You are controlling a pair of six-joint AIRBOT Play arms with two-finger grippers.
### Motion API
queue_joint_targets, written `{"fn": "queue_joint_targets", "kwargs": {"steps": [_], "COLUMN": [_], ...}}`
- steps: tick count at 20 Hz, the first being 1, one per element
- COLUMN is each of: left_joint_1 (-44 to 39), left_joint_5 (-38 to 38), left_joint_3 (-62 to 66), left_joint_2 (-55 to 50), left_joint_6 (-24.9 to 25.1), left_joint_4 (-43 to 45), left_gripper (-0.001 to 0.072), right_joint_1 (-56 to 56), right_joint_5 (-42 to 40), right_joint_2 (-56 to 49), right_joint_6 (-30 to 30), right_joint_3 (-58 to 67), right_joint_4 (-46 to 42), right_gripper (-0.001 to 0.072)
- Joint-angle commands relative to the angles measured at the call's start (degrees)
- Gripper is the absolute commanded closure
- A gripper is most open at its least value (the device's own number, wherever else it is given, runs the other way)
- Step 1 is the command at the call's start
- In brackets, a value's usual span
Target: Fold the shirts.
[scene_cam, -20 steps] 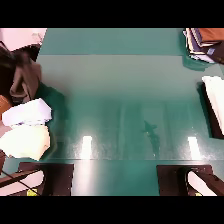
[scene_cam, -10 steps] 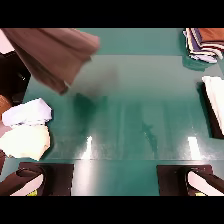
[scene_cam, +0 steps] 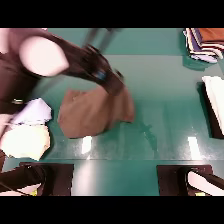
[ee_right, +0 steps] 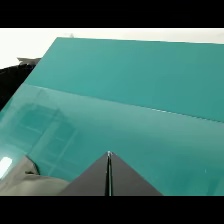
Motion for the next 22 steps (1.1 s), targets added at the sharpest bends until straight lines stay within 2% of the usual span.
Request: {"fn": "queue_joint_targets", "kwargs": {"steps": [1, 3, 5, 8, 12, 16, 22], "left_joint_1": [-3.0, 2.0, 11.3, 27.5, 43.8, 49.8, 49.9], "left_joint_5": [3.2, -0.5, -4.9, -7.3, -7.1, -3.2, 1.4], "left_joint_3": [-0.1, 0.1, -0.4, -4.9, -16.9, -31.6, -43.3], "left_joint_2": [-3.5, -2.0, -1.0, -0.4, 0.1, 0.1, 0.1], "left_joint_6": [2.4, 1.7, 0.2, -2.2, -2.1, 1.0, 1.0], "left_joint_4": [2.4, 9.2, 11.4, 9.3, -1.4, -11.7, -11.9], "left_gripper": [0.0209, 0.0209, 0.0209, 0.0209, 0.0209, 0.0208, 0.0208], "right_joint_1": [0.0, 0.0, 0.0, 0.0, 0.0, 0.0, 0.0], "right_joint_5": [2.0, 2.0, 1.9, 1.9, 1.9, 1.9, 1.9], "right_joint_2": [-0.1, -0.1, -0.1, -0.1, -0.1, -0.1, -0.2], "right_joint_6": [0.0, 0.0, 0.0, 0.0, 0.0, 0.0, 0.0], "right_joint_3": [0.3, 0.3, 0.3, 0.3, 0.3, 0.3, 0.3], "right_joint_4": [-0.2, -0.2, -0.2, -0.2, -0.2, -0.2, -0.2], "right_gripper": [0.0697, 0.0698, 0.0698, 0.0698, 0.0697, 0.0698, 0.0698]}}
